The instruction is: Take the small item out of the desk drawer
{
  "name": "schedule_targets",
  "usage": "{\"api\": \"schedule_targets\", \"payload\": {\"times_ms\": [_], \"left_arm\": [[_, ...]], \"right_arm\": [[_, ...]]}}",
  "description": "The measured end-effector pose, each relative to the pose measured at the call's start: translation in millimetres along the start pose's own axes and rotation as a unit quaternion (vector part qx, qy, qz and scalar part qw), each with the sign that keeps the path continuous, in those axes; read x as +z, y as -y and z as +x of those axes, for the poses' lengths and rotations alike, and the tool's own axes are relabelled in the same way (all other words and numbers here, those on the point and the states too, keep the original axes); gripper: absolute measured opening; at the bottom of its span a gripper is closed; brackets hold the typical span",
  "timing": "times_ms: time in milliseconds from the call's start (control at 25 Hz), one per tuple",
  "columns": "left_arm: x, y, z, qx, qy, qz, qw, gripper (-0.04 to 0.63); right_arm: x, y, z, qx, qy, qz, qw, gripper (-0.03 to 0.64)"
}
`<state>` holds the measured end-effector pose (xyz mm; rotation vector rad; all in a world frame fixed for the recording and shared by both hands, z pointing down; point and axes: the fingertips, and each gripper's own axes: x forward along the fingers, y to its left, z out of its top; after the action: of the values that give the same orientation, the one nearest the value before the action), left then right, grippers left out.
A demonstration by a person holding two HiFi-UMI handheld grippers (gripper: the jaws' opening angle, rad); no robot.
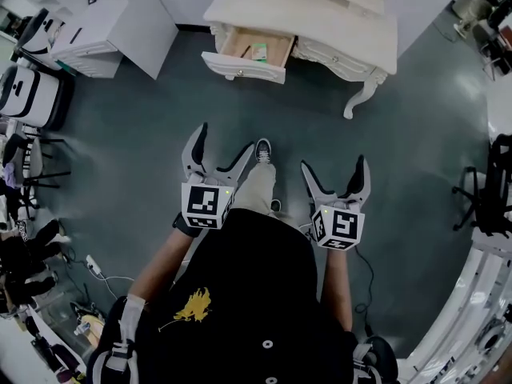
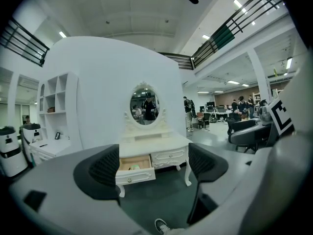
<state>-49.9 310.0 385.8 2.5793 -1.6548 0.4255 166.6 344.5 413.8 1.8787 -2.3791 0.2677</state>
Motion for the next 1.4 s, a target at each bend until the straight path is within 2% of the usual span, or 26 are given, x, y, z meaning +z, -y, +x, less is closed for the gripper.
{"api": "schedule_targets", "payload": {"times_ms": [240, 400, 640, 800, 1000, 1200, 1400], "left_arm": [[-11, -18, 28, 0.009, -0.007, -0.007, 0.9999, 0.426], [-18, -36, 76, 0.001, -0.022, -0.001, 0.9998, 0.426], [-20, -82, 168, 0.010, -0.029, -0.023, 0.9992, 0.426], [-27, -120, 230, 0.020, -0.051, -0.043, 0.9976, 0.426], [-16, -181, 314, 0.021, -0.066, -0.061, 0.9958, 0.426], [-7, -246, 394, 0.025, -0.068, -0.064, 0.9953, 0.426], [-35, -290, 455, 0.004, -0.125, -0.071, 0.9897, 0.426]], "right_arm": [[-13, -5, 27, 0.013, -0.021, -0.007, 1.000, 0.598], [-11, 5, 70, 0.008, -0.029, -0.007, 1.000, 0.598], [-7, 17, 162, 0.023, -0.062, -0.030, 0.997, 0.598], [6, 23, 232, 0.031, -0.078, -0.041, 0.996, 0.597], [37, 24, 335, 0.042, -0.101, -0.044, 0.993, 0.597], [54, 24, 427, 0.046, -0.122, -0.045, 0.990, 0.597], [65, 20, 498, 0.017, -0.129, -0.064, 0.989, 0.583]]}}
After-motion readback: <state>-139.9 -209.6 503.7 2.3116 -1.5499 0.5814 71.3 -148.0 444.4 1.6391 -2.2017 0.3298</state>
